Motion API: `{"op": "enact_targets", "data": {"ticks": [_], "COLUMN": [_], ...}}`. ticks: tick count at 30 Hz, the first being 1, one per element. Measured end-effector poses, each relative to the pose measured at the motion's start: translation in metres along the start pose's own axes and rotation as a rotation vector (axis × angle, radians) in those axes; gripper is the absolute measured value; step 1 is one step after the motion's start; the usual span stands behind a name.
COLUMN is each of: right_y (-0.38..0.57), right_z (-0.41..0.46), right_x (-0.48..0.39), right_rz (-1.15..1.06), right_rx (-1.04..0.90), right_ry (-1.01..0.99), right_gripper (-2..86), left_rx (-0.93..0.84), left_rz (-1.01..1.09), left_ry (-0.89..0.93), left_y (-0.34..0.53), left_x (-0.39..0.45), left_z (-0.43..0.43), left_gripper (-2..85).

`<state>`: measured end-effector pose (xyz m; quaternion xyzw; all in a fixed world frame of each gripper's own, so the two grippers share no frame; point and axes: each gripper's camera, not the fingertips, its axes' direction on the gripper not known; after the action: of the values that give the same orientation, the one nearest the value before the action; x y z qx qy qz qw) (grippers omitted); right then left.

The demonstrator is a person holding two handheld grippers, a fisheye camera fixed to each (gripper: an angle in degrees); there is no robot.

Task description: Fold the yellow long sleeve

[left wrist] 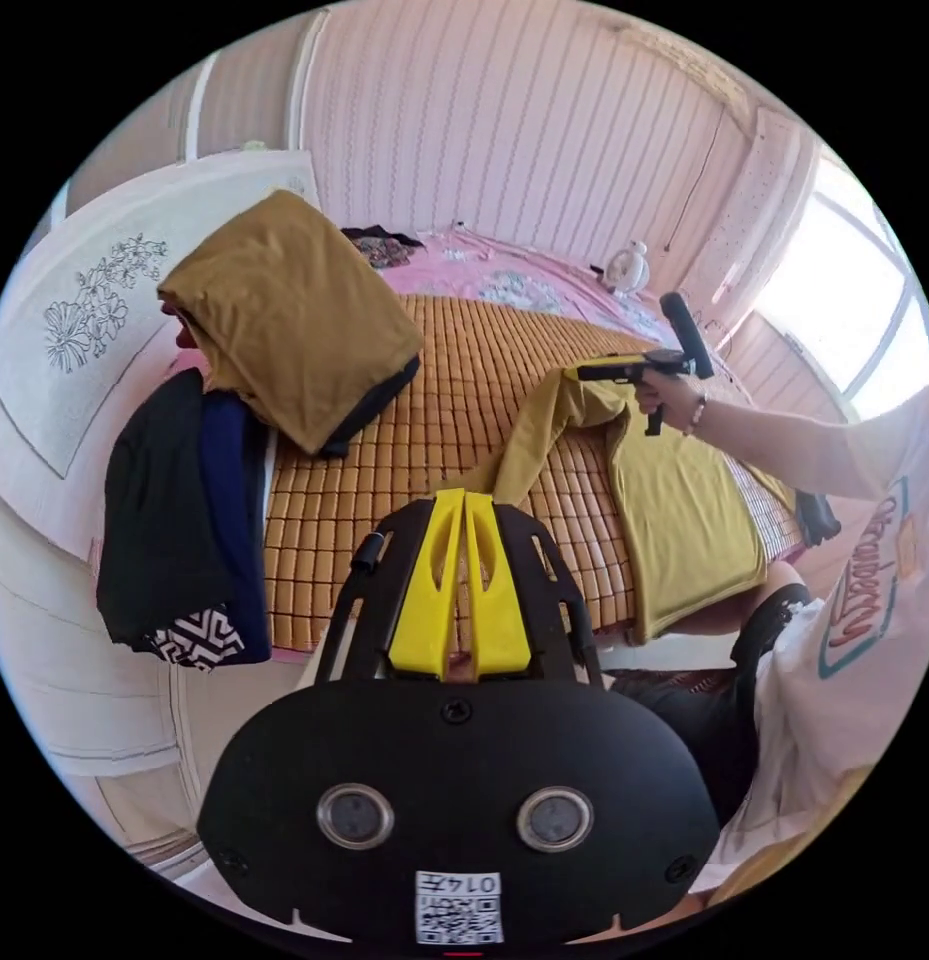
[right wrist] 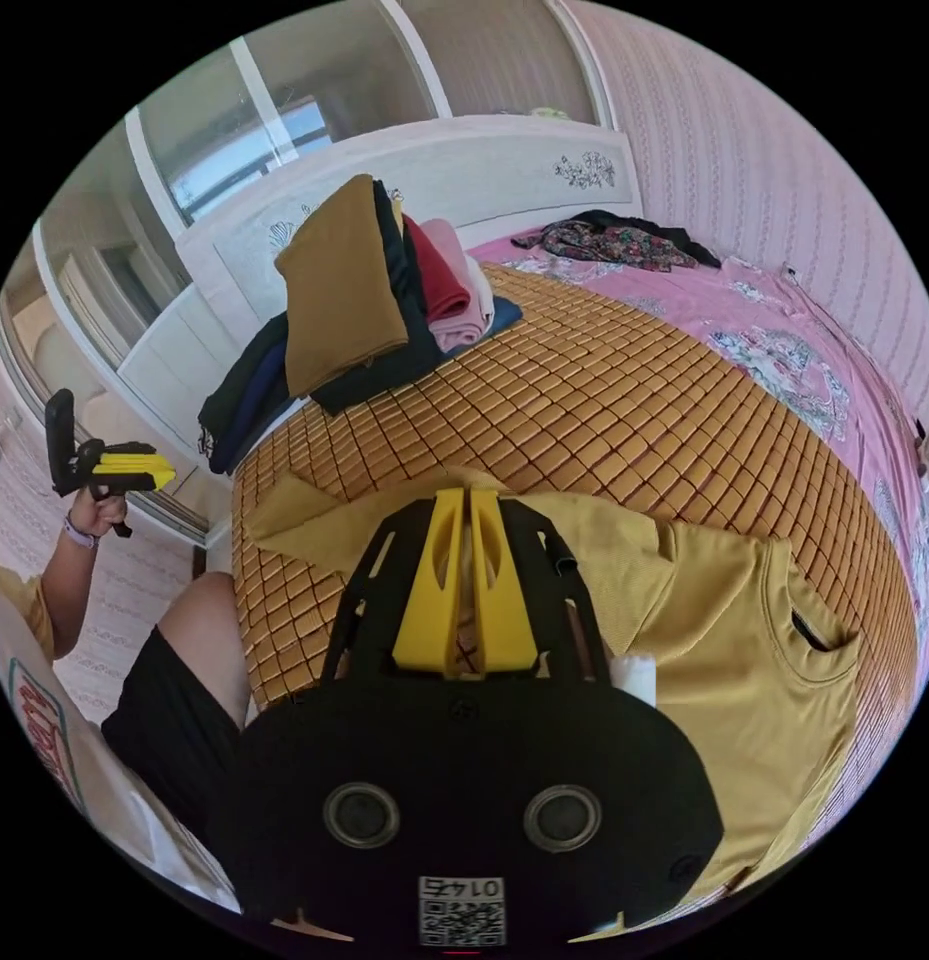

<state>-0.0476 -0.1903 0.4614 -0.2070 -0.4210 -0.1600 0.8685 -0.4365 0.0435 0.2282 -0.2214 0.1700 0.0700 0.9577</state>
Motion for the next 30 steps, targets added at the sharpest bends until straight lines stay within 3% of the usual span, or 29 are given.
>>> {"op": "enact_targets", "data": {"ticks": [4, 12, 18, 21, 26, 30], "right_y": [-0.011, -0.001, 0.009, 0.012, 0.002, 0.007], "right_z": [0.027, 0.034, 0.023, 0.027, 0.048, 0.061], "right_x": [0.006, 0.001, -0.007, -0.017, -0.040, -0.045], "right_rz": [0.044, -0.017, -0.090, -0.134, -0.144, -0.127], "right_rx": [-0.087, -0.128, -0.084, -0.092, -0.091, -0.162], "right_ry": [0.052, 0.046, 0.066, 0.066, 0.102, 0.117], "right_gripper": [0.0, 0.1, 0.3, 0.5, 1.5, 3.9], "left_rx": [-0.104, -0.459, -0.459, -0.392, -0.157, -0.147], "left_rz": [-0.056, 0.257, 0.279, 0.158, -0.282, -0.396], "left_ry": [0.001, -0.206, -0.088, 0.063, 0.017, 0.013], "left_y": [-0.004, -0.002, -0.015, -0.026, -0.027, -0.009], "left_x": [-0.027, 0.033, 0.020, -0.016, -0.137, -0.163], "left_z": [0.039, 0.145, 0.124, 0.070, 0.014, 0.024], "left_gripper": [-0.2, 5.4, -0.3, -0.6, -0.4, 1.2]}}
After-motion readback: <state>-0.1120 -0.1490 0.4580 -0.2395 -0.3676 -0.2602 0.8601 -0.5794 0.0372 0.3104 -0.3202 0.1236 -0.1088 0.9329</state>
